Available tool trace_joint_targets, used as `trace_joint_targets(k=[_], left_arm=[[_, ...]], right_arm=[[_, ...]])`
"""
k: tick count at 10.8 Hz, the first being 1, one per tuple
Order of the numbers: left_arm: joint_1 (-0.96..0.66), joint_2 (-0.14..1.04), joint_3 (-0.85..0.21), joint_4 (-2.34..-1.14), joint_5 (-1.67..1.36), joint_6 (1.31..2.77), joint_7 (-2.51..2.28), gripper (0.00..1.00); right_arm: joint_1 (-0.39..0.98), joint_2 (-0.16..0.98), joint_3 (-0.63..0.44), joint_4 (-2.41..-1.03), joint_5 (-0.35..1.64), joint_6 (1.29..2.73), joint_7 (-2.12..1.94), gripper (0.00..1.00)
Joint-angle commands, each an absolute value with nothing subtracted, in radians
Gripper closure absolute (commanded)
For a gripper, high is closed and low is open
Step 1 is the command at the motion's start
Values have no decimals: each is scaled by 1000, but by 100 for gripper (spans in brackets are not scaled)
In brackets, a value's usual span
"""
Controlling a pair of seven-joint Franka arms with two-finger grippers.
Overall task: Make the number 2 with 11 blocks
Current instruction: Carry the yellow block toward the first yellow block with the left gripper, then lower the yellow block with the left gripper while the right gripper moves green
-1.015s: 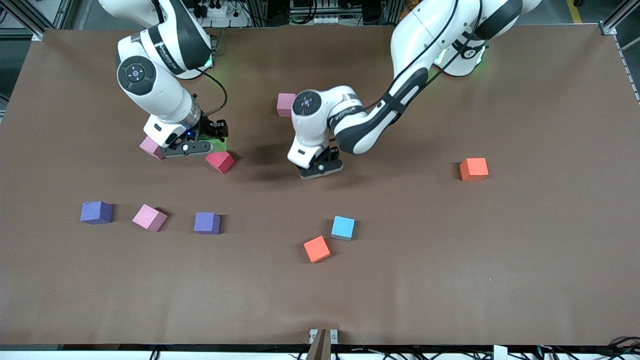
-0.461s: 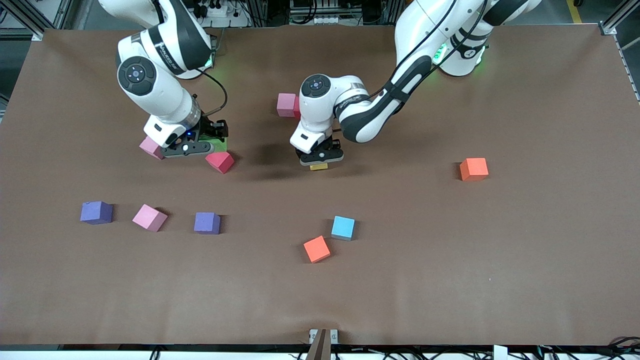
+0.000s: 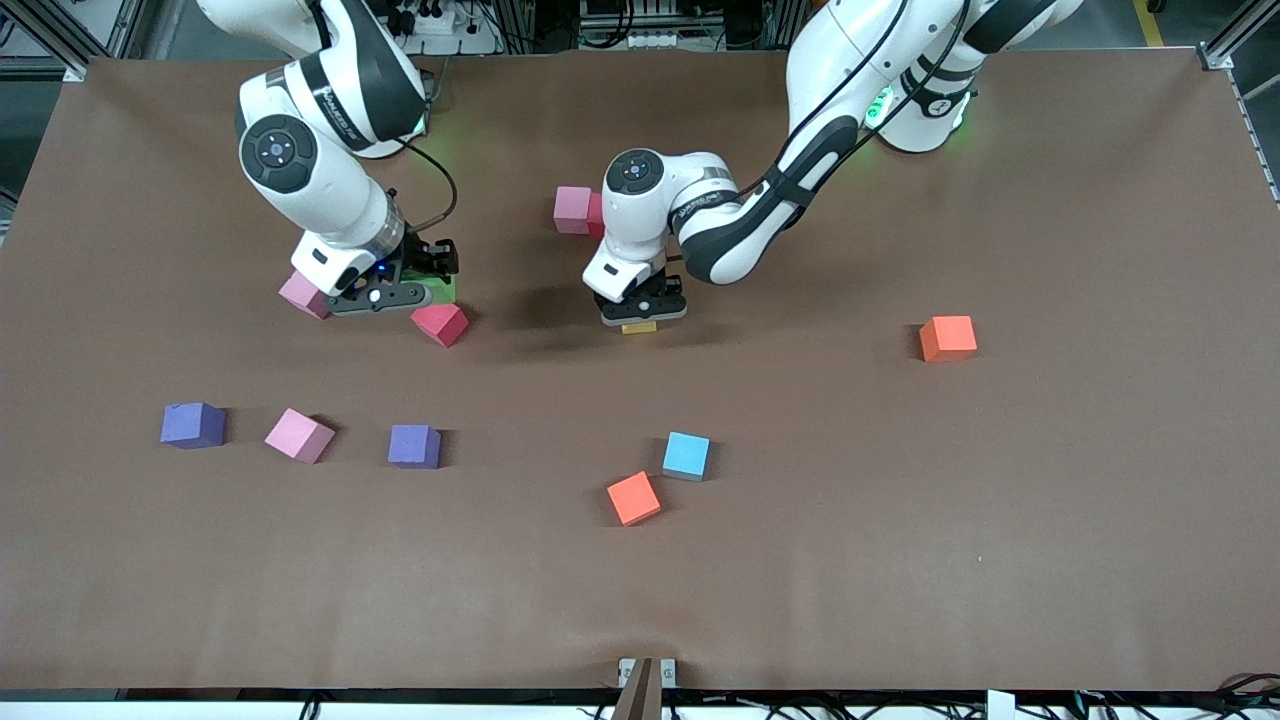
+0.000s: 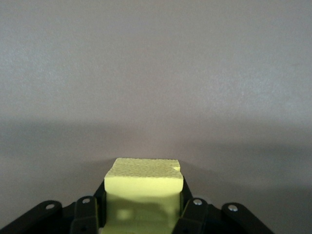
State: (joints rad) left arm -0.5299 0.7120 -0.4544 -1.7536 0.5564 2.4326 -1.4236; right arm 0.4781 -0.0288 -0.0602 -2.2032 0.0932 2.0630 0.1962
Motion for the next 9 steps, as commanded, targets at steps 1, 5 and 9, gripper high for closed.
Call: trace_joint_targets(k=[1, 5, 9], left_arm=[[-531, 703, -459, -1776, 580, 2445, -1428, 100], [-531, 689, -472, -1813, 584, 2445, -1427, 100], [-523, 667, -492, -1838, 584, 2444, -1427, 100]], right_arm=[[476, -28, -58, -2204, 91, 2051, -110, 55], [465, -22, -97, -2207, 40, 2109, -723, 54], [463, -2, -117, -2218, 38, 2187, -987, 54]])
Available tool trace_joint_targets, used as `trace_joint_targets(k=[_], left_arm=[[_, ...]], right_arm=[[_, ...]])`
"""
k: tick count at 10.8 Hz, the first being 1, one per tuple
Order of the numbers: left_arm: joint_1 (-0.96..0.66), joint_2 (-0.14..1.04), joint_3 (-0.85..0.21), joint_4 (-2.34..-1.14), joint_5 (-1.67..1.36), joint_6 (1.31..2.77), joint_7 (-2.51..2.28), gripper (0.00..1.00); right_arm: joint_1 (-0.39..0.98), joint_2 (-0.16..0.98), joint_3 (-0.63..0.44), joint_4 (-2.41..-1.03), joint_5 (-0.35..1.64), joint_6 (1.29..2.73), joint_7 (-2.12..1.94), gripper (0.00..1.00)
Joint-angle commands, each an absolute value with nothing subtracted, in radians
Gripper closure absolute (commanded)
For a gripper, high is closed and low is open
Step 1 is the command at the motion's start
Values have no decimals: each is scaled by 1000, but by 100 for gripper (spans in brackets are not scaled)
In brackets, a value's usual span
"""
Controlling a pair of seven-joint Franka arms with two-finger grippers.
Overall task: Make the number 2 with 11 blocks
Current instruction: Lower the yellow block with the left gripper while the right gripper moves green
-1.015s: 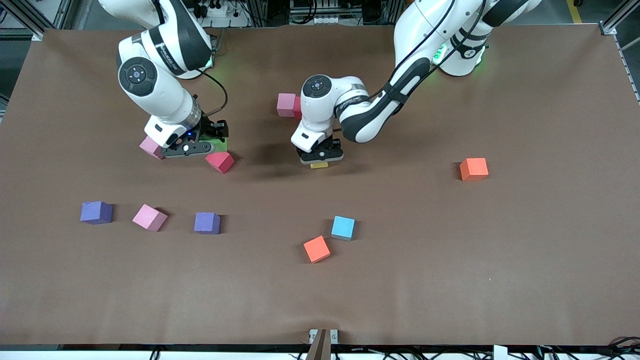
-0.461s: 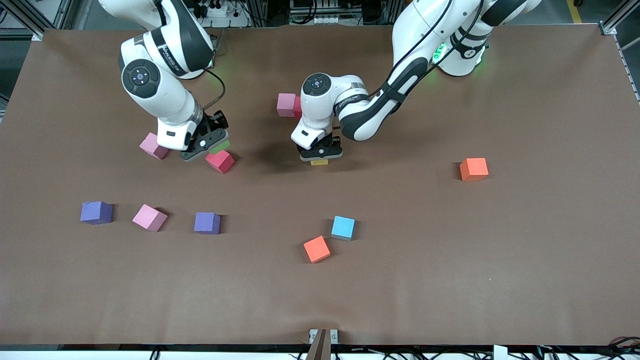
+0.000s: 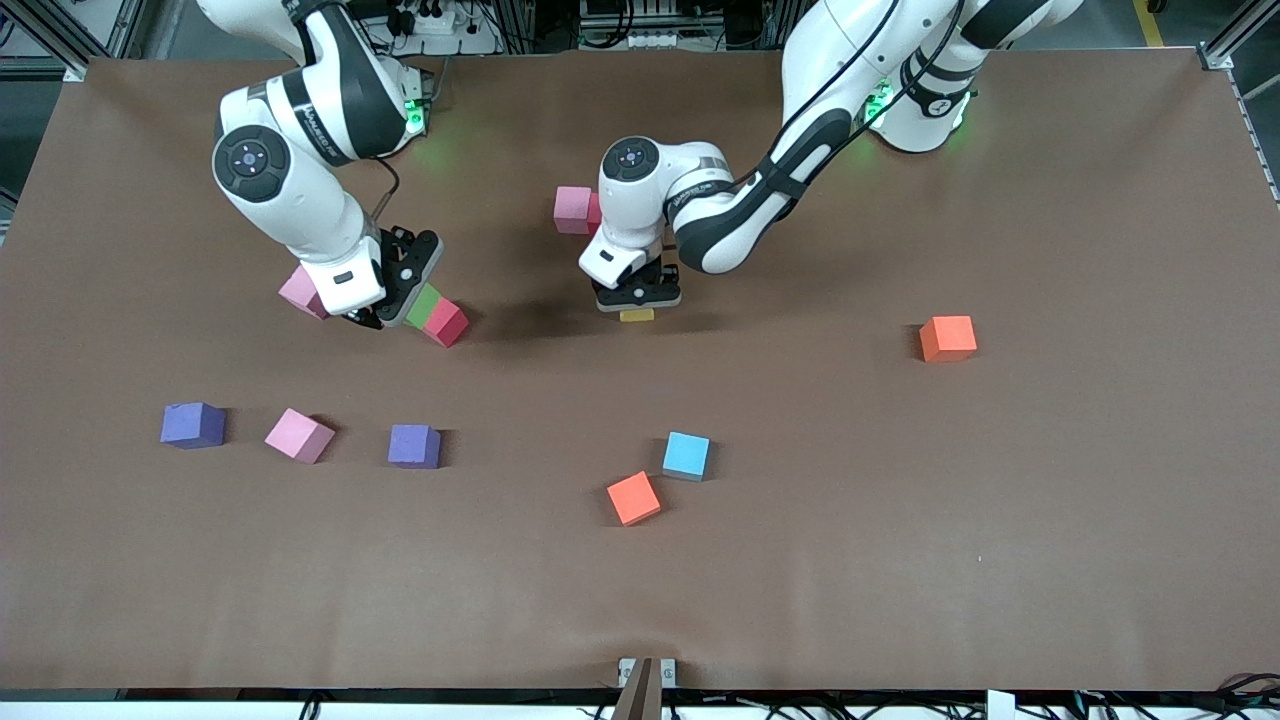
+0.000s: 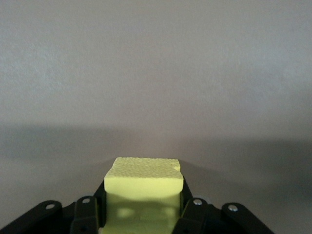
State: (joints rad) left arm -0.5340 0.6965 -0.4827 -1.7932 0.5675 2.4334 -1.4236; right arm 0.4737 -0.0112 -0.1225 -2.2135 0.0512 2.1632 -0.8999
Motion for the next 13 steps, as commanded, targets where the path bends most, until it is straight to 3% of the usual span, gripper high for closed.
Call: trace_joint_targets(k=[1, 12, 13], left_arm=[[-523, 658, -492, -1841, 584, 2444, -1427, 100], [-529, 646, -495, -1871, 584, 2444, -1430, 100], [-531, 646, -495, -1871, 584, 2442, -1431, 93]], right_arm=[[463, 2, -117, -2218, 38, 2189, -1012, 54], [480, 32, -115, -2227, 40, 2238, -1015, 54], [483, 32, -115, -2227, 40, 2238, -1017, 54]])
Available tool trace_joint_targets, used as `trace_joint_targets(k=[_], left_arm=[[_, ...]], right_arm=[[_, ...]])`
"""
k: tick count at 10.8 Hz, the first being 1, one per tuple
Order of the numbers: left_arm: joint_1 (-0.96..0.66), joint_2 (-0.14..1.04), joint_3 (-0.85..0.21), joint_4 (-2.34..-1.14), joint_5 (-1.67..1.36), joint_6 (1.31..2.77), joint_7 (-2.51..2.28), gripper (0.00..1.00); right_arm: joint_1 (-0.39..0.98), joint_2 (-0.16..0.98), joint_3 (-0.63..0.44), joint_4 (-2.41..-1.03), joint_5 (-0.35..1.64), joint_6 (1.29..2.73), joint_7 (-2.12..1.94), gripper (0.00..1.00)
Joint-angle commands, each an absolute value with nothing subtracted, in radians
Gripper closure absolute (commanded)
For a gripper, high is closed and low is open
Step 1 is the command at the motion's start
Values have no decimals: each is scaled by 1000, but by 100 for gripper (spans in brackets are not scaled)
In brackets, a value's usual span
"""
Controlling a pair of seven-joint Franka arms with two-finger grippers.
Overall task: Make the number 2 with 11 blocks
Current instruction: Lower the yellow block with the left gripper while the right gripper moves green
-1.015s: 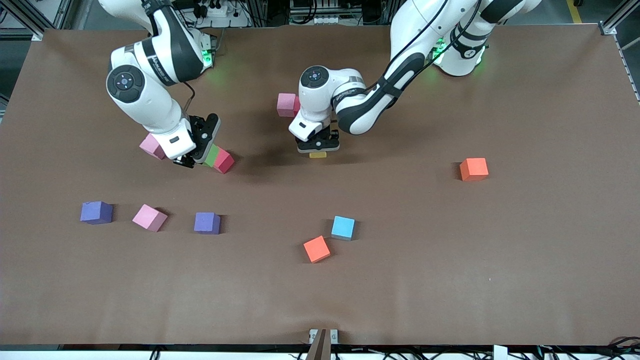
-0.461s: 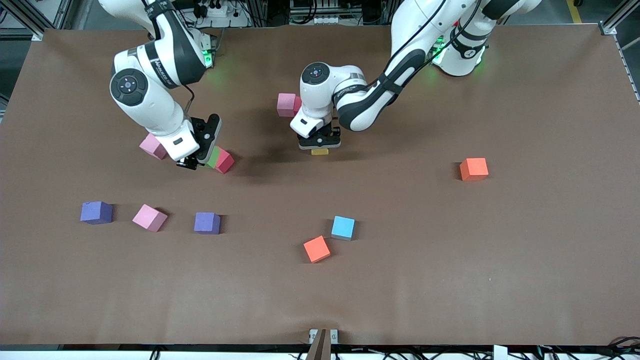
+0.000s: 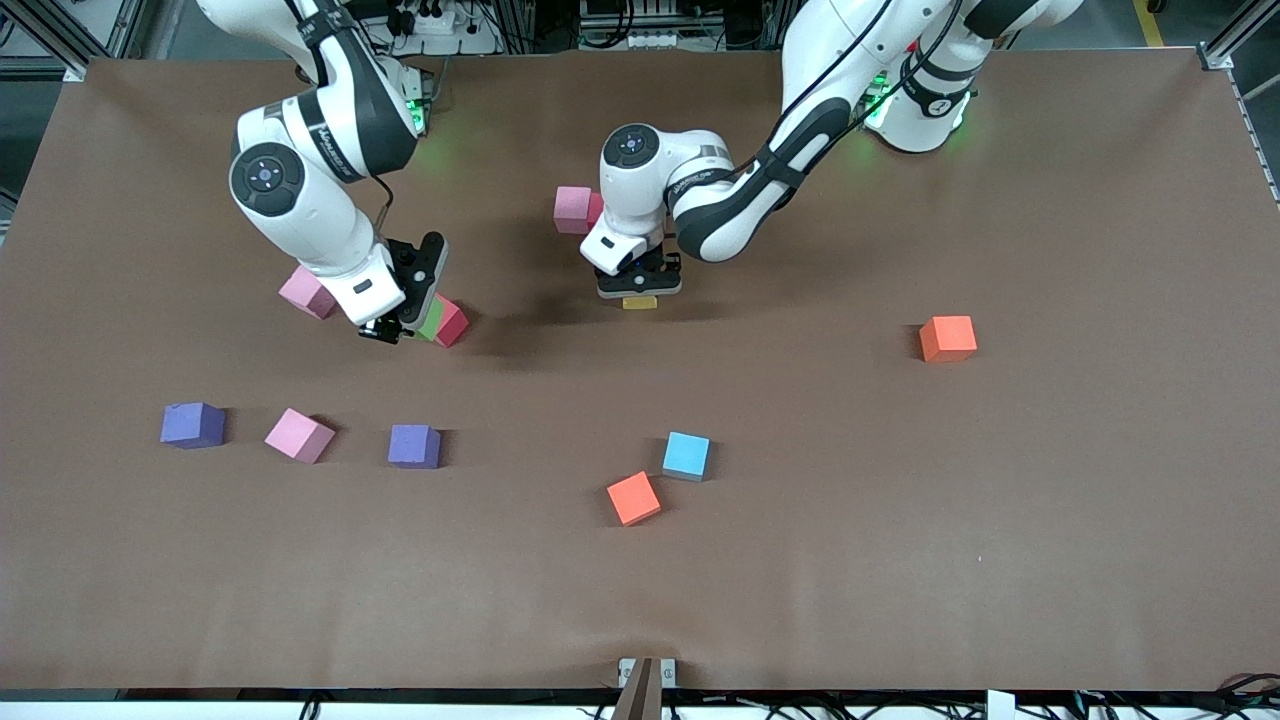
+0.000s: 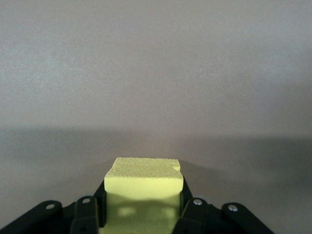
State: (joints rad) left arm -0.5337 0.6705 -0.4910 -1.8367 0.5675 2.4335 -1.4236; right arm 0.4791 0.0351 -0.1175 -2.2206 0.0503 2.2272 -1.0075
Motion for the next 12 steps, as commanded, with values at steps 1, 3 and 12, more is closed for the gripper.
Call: trace_joint_targets(k=[1, 3, 12], left_arm=[[-531, 646, -495, -1868, 583, 2441, -1436, 11], [-531, 641, -495, -1867, 583, 2441, -1453, 0], [-528, 638, -495, -1845, 571, 2433, -1453, 0]], right_arm=[[495, 34, -115, -2230, 40, 2240, -1020, 54], [509, 40, -114, -2230, 40, 2240, -1022, 54], [555, 64, -114, -2232, 40, 2258, -1022, 54]])
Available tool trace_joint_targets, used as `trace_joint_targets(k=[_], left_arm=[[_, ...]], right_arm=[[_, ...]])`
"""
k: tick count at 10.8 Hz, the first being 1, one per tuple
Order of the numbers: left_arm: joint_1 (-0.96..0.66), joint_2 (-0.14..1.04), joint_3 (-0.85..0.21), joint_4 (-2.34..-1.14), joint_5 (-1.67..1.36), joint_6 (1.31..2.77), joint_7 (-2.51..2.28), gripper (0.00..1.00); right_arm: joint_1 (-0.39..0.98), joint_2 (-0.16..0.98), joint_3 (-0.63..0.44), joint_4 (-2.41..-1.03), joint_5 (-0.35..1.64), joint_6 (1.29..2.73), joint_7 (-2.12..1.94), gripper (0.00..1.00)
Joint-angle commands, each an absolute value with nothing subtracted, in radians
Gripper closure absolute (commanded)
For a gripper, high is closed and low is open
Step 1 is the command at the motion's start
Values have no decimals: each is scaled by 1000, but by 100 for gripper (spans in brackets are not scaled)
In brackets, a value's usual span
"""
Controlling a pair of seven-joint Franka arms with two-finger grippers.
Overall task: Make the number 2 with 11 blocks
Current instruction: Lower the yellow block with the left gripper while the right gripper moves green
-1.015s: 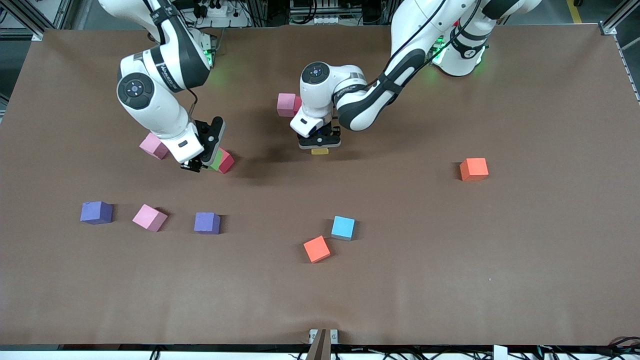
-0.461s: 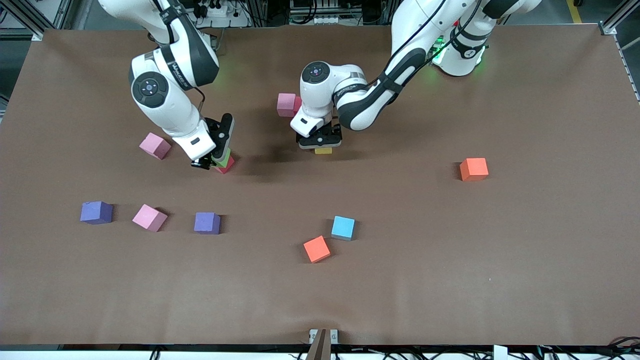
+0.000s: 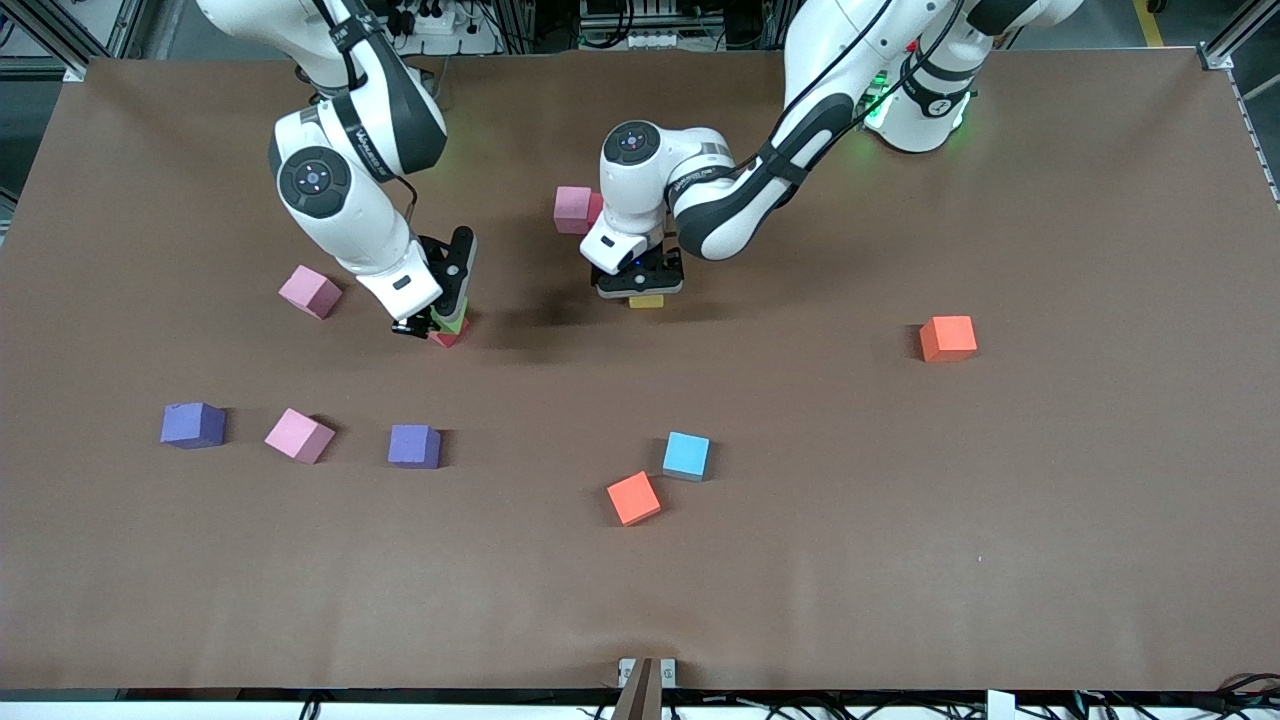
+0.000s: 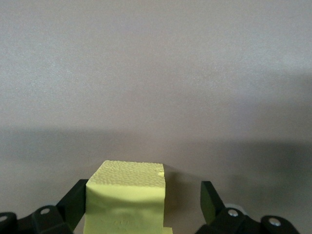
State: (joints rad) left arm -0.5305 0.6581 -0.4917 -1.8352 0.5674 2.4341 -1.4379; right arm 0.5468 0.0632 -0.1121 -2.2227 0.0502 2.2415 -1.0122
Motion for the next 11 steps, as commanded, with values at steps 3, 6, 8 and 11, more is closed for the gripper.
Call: trace_joint_targets(k=[3, 6, 8, 11], left_arm=[[-519, 627, -495, -1848, 571, 2421, -1447, 0], [-511, 592, -495, -1847, 566, 2367, -1443, 0], [-503, 575, -495, -1847, 561, 2362, -1453, 0], [-451, 520, -495, -1845, 520, 2335, -1451, 0]], right_arm=[[563, 74, -112, -2232, 38, 2260, -1022, 54], [571, 75, -114, -2233, 38, 2261, -1022, 54], [571, 75, -112, -2232, 38, 2261, -1022, 54], [587, 78, -113, -2232, 38, 2266, -1020, 54]])
